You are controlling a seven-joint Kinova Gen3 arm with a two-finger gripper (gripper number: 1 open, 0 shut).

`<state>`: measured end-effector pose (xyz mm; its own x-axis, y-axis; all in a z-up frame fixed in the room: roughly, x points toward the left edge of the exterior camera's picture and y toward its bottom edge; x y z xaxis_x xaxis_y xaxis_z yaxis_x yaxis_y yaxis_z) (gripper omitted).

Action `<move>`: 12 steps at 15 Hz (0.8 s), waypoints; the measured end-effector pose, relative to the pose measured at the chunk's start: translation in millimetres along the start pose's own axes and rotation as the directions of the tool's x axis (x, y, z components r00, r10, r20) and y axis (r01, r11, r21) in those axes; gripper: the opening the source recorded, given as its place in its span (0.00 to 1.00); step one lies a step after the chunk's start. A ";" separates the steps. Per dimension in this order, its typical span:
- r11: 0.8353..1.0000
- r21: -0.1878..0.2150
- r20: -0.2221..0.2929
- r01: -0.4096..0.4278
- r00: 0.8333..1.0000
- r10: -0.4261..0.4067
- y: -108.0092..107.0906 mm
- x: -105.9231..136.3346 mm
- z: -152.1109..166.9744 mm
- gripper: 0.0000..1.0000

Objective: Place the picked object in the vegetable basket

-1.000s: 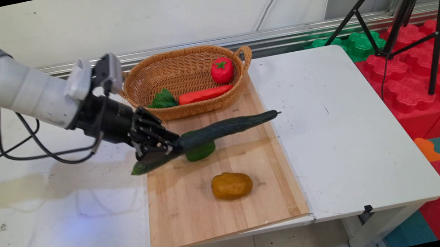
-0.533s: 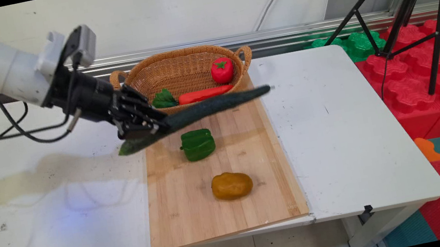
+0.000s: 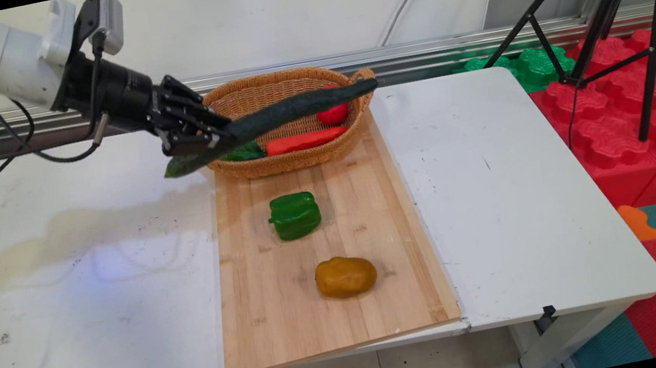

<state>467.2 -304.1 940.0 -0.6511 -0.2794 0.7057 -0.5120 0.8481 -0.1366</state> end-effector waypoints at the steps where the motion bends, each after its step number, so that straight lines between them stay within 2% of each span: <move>1: 1.000 0.011 0.004 -0.015 1.000 0.015 -6.2 -0.6 1.4 0.00; 6: 0.994 0.064 0.039 -0.088 0.996 0.086 -40.3 -9.4 15.8 0.00; 12: 0.986 0.113 0.084 -0.126 0.990 0.117 -79.9 -22.7 43.8 0.00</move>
<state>498.3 -385.2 904.4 -0.7515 -0.2153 0.6236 -0.4859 0.8200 -0.3025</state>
